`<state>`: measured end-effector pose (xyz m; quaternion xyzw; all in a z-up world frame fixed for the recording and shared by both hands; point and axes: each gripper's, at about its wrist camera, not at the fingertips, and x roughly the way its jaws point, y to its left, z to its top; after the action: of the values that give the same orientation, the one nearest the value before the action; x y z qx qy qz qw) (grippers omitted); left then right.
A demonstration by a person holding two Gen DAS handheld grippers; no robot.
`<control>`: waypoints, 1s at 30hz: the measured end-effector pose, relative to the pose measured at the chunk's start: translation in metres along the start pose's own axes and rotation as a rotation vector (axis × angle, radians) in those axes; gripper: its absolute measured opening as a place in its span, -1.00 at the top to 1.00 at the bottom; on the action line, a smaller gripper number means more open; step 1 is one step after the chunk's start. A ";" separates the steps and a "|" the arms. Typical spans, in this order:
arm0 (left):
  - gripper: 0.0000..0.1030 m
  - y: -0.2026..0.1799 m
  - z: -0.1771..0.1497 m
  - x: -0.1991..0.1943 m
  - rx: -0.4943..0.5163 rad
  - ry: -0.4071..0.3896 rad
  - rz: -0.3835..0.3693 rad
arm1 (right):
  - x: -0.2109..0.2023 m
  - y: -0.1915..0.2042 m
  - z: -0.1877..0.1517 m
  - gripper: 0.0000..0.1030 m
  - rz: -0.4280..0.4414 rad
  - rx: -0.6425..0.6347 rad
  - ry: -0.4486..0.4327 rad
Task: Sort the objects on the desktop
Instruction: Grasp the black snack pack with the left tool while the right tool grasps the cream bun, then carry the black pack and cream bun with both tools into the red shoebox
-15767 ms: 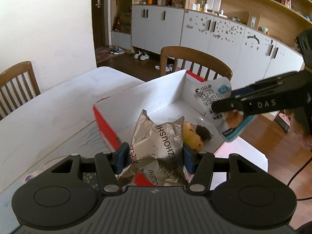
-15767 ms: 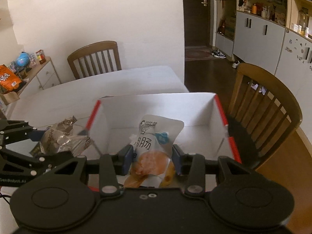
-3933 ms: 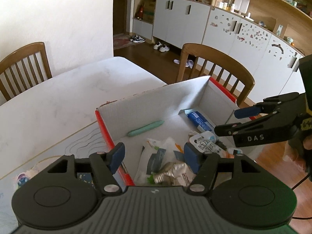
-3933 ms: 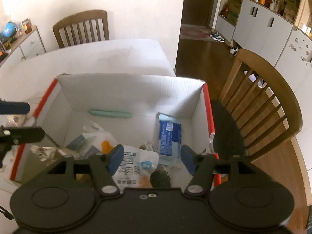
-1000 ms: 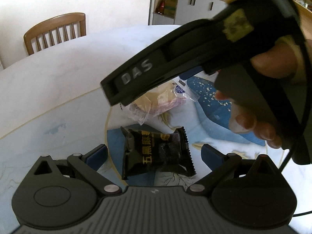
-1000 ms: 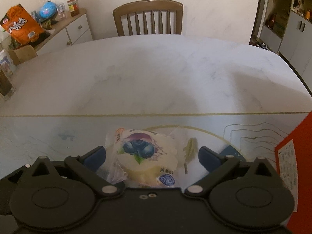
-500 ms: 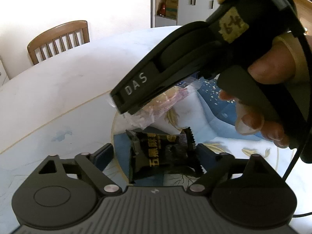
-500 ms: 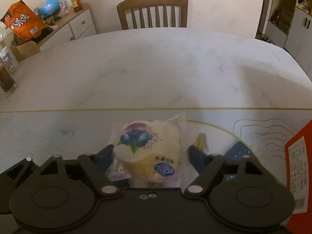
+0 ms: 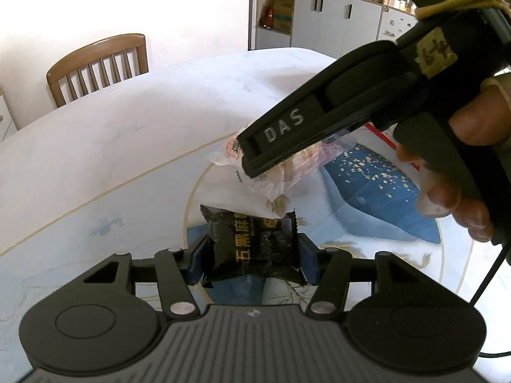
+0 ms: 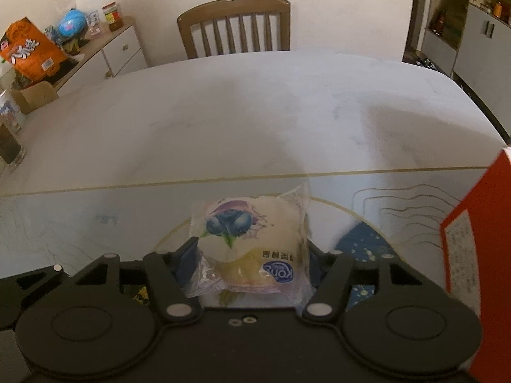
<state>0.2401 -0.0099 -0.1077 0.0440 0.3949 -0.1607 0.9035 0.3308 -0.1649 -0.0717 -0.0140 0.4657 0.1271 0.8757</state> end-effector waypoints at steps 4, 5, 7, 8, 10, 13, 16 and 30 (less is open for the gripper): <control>-0.10 -0.004 0.002 -0.009 0.005 -0.013 0.001 | -0.013 -0.006 -0.002 -0.25 -0.005 0.014 -0.017; -0.10 -0.005 0.002 -0.011 0.005 -0.016 0.001 | -0.017 -0.008 -0.002 -0.25 -0.007 0.016 -0.023; -0.10 -0.007 0.003 -0.016 0.004 -0.023 0.003 | -0.024 -0.009 -0.004 -0.25 -0.011 0.019 -0.031; -0.10 -0.008 0.004 -0.018 0.003 -0.026 0.003 | -0.028 -0.010 -0.004 -0.25 -0.011 0.022 -0.036; -0.10 -0.011 0.006 -0.024 0.001 -0.031 0.005 | -0.036 -0.012 -0.006 -0.25 -0.011 0.027 -0.045; -0.10 -0.013 0.009 -0.031 0.003 -0.043 0.008 | -0.046 -0.013 -0.010 -0.25 -0.010 0.033 -0.059; -0.10 -0.018 0.010 -0.040 0.005 -0.055 0.009 | -0.058 -0.016 -0.013 -0.25 -0.006 0.038 -0.071; -0.10 -0.052 0.031 -0.082 0.040 -0.119 0.000 | -0.115 -0.032 -0.026 -0.25 0.006 0.071 -0.113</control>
<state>0.1927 -0.0444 -0.0250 0.0523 0.3371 -0.1709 0.9244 0.2556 -0.2239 0.0044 0.0257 0.4197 0.1139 0.9001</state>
